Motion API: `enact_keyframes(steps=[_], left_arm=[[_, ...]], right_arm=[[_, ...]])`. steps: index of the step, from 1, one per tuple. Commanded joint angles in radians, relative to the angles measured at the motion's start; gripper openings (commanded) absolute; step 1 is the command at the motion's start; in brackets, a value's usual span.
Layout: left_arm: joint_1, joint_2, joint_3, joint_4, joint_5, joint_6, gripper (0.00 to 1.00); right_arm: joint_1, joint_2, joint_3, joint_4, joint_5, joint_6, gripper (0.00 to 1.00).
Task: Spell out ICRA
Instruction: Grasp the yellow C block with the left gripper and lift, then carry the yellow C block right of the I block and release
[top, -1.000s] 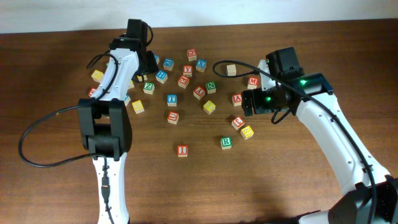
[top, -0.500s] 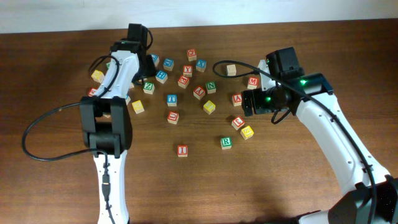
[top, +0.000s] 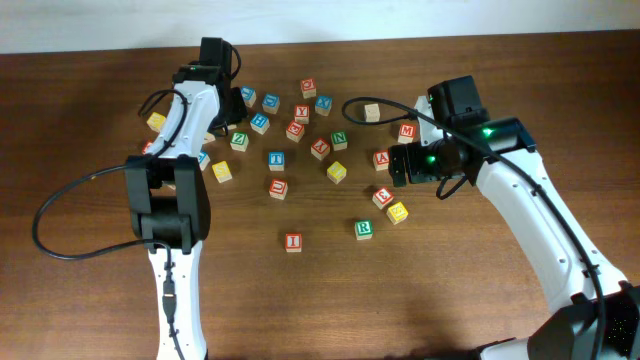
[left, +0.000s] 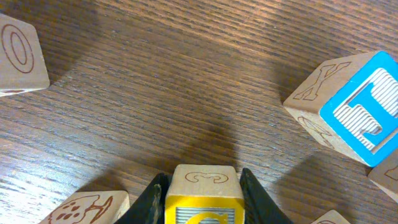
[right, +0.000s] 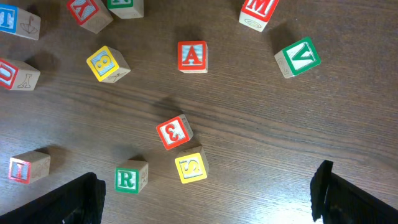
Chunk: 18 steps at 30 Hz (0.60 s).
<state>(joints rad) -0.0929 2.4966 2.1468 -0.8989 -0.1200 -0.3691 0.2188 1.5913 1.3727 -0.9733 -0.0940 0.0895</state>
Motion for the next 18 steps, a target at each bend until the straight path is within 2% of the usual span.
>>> enact_keyframes(steps=[1, 6, 12, 16, 18], left_arm=[[0.002, 0.007, 0.007, 0.002, 0.011, -0.008, 0.23], [0.002, 0.005, 0.009, -0.003, 0.011, -0.008, 0.25], [0.002, -0.064, 0.061, -0.084, 0.029, -0.008, 0.24], [0.002, -0.188, 0.062, -0.144, 0.109, -0.008, 0.23], [0.001, -0.280, 0.062, -0.220, 0.218, -0.008, 0.22]], right_arm=[[0.003, 0.008, 0.006, -0.002, 0.009, -0.006, 0.98], [0.003, 0.008, 0.006, -0.002, 0.009, -0.006, 0.98], [0.003, 0.008, 0.006, -0.002, 0.009, -0.006, 0.98], [0.003, 0.008, 0.006, -0.002, 0.009, -0.006, 0.98], [0.003, 0.008, 0.006, -0.002, 0.009, -0.006, 0.98]])
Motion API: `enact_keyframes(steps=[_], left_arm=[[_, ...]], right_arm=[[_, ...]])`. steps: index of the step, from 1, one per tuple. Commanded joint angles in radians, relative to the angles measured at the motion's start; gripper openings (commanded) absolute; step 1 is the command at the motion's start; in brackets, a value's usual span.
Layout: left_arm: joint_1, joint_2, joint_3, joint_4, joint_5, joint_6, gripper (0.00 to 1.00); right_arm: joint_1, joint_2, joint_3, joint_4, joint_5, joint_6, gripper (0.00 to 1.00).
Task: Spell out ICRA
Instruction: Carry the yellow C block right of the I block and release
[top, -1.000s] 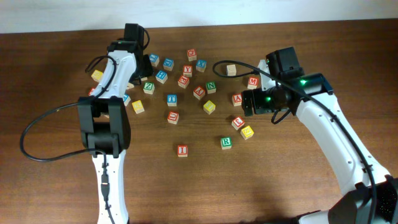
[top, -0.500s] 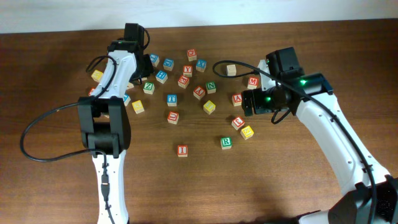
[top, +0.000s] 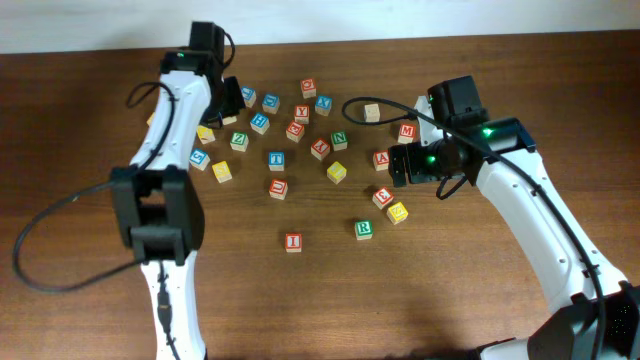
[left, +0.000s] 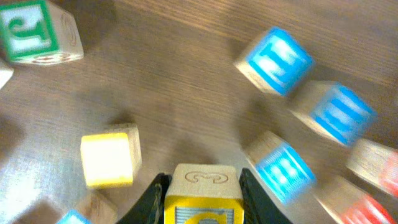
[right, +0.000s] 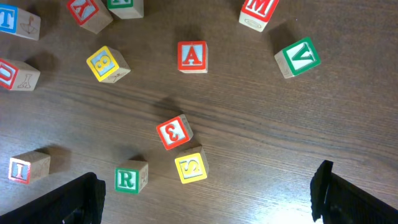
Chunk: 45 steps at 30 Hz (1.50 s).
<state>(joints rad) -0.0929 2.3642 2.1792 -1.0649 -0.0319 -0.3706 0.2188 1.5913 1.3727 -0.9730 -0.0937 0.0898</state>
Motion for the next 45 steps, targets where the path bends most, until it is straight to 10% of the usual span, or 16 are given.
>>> enact_keyframes(steps=[1, 10, 35, 45], left_arm=[[0.001, -0.178, 0.029, -0.082, 0.163, -0.006, 0.22], [-0.146, -0.298, 0.024, -0.484, 0.297, 0.082, 0.22], [-0.359, -0.540, -0.365, -0.582, 0.245, 0.141, 0.19], [-0.400, -0.613, -0.854, -0.048, 0.390, -0.071, 0.20]], right_arm=[[0.003, 0.008, 0.006, -0.002, 0.009, -0.006, 0.98], [0.003, 0.008, 0.006, -0.002, 0.009, -0.007, 0.98], [0.003, 0.008, 0.006, -0.002, 0.009, -0.006, 0.98], [0.003, 0.008, 0.006, -0.002, 0.009, -0.007, 0.98]])
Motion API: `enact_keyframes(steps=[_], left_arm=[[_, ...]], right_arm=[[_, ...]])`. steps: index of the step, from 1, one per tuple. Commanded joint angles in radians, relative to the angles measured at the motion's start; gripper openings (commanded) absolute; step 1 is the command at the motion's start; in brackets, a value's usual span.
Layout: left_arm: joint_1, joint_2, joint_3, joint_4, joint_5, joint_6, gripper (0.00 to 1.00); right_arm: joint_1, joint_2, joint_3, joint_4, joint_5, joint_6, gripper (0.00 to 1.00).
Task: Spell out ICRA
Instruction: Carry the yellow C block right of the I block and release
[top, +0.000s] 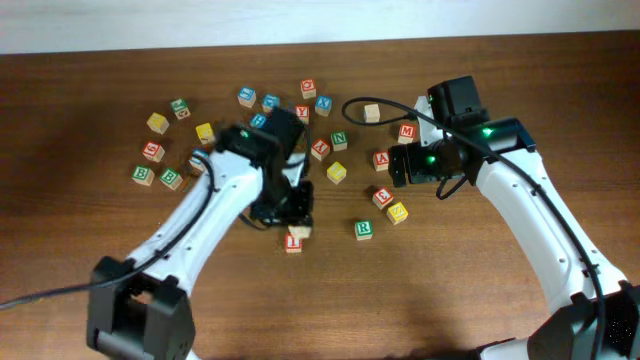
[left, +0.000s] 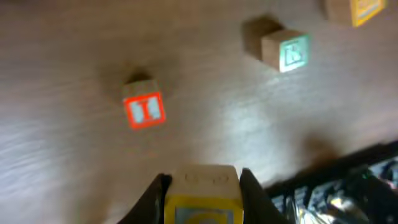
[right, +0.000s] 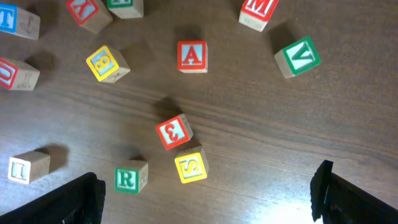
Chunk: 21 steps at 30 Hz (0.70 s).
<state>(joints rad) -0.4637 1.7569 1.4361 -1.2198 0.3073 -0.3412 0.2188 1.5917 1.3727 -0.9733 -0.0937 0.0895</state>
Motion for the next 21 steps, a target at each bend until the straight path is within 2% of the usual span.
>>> enact_keyframes(steps=[1, 2, 5, 6, 12, 17, 21], left_arm=[[-0.051, -0.005, -0.158, 0.180, 0.027, -0.140, 0.20], [-0.084, -0.005, -0.213, 0.262, -0.039, -0.204, 0.21], [-0.145, -0.005, -0.274, 0.381, -0.156, -0.265, 0.21], [-0.178, -0.005, -0.286, 0.407, -0.254, -0.300, 0.21], [-0.230, -0.005, -0.292, 0.440, -0.433, -0.356, 0.23], [-0.230, 0.001, -0.293, 0.449, -0.443, -0.366, 0.24], [-0.237, 0.067, -0.293, 0.464, -0.377, -0.367, 0.24]], right_arm=[[0.003, 0.008, 0.006, -0.002, 0.009, -0.006, 0.98], [0.003, 0.008, 0.006, -0.002, 0.009, -0.006, 0.98], [0.003, 0.008, 0.006, -0.002, 0.009, -0.006, 0.98], [0.003, 0.008, 0.006, -0.002, 0.009, -0.006, 0.98], [0.003, 0.008, 0.006, -0.002, 0.009, -0.006, 0.98], [0.003, 0.008, 0.006, -0.002, 0.009, -0.006, 0.98], [0.003, 0.008, 0.006, -0.002, 0.009, -0.006, 0.98]])
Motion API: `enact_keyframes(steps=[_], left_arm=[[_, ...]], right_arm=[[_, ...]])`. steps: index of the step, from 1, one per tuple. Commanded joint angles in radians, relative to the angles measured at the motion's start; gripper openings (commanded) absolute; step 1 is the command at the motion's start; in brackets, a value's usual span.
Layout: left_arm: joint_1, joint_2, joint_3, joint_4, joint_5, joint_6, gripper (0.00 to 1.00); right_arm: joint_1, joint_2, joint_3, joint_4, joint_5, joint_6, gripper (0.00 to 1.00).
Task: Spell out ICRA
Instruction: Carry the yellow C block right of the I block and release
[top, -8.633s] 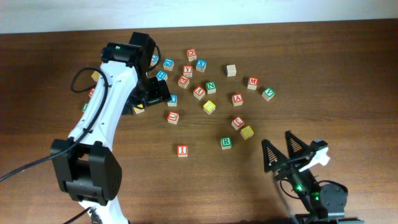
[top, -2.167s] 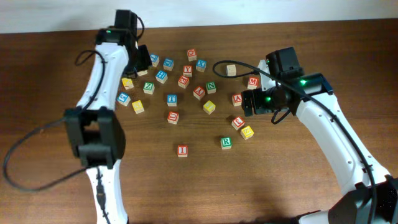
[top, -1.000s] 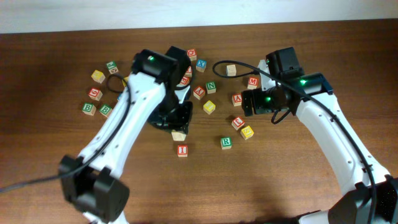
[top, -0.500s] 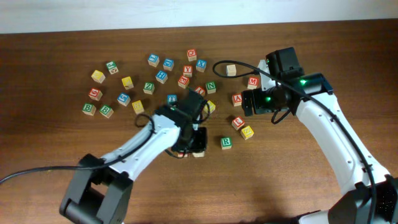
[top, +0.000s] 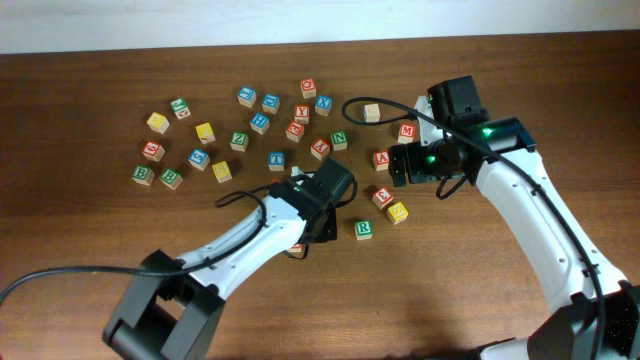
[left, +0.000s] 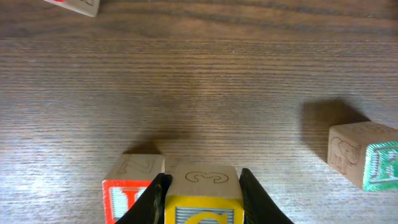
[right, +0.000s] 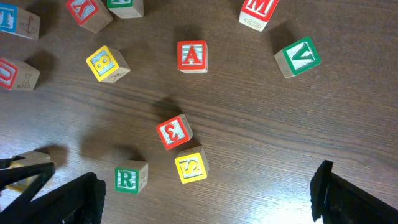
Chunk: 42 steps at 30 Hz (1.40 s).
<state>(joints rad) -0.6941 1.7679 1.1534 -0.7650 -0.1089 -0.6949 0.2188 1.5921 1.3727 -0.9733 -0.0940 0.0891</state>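
Observation:
My left gripper is shut on the yellow C block, down at table level. The red I block stands right against its left side, tops level. In the overhead view the left gripper covers both blocks. The green R block sits a little to the right of them. The red A block lies further back, near my right gripper, which hangs open and empty above the table.
A red 3 block and a yellow S block lie just right of the R. A green V, red M and yellow B lie around the A. Several more blocks are scattered at the back left.
My left gripper has come down from above the I block. It now holds the C block low, touching the I block's right side. The right arm has not moved.
My left gripper was shut on the C block low among the scattered blocks at the back left. Then it held it above that cluster, then over the I block at the front middle. Now the C sits beside the I.

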Motion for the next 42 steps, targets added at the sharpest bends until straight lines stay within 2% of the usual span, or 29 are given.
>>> enact_keyframes(steps=[1, 5, 7, 16, 23, 31, 34, 35, 38, 41, 42], left_arm=[[-0.006, 0.072, -0.010, 0.011, 0.066, -0.013, 0.24], [-0.006, 0.084, -0.010, 0.004, 0.052, -0.011, 0.24], [-0.006, 0.084, -0.010, -0.027, -0.016, -0.011, 0.25], [-0.005, 0.084, -0.015, -0.066, -0.054, -0.012, 0.24], [-0.004, 0.084, -0.027, -0.020, 0.017, -0.012, 0.26], [-0.004, 0.084, -0.027, 0.002, 0.016, -0.012, 0.33], [-0.004, 0.084, -0.027, 0.000, 0.016, -0.012, 0.30], [-0.004, 0.084, -0.027, -0.007, 0.016, -0.012, 0.26], [-0.004, 0.084, -0.027, -0.018, 0.016, -0.012, 0.26], [-0.003, 0.084, -0.027, -0.016, 0.015, -0.012, 0.36], [-0.003, 0.084, -0.027, -0.013, 0.015, -0.012, 0.42]], right_arm=[[0.003, 0.007, 0.006, -0.002, 0.009, -0.006, 0.98], [0.003, 0.007, 0.006, -0.002, 0.009, -0.006, 0.98], [0.003, 0.007, 0.006, -0.002, 0.009, -0.006, 0.98], [0.003, 0.007, 0.006, -0.002, 0.009, -0.006, 0.98], [0.003, 0.007, 0.006, -0.002, 0.009, -0.006, 0.98], [0.003, 0.007, 0.006, -0.002, 0.009, -0.006, 0.98], [0.003, 0.007, 0.006, -0.002, 0.009, -0.006, 0.98], [0.003, 0.007, 0.006, -0.002, 0.009, -0.006, 0.98], [0.003, 0.007, 0.006, -0.002, 0.009, -0.006, 0.98], [0.003, 0.007, 0.006, -0.002, 0.009, -0.006, 0.98], [0.003, 0.007, 0.006, -0.002, 0.009, -0.006, 0.98]])
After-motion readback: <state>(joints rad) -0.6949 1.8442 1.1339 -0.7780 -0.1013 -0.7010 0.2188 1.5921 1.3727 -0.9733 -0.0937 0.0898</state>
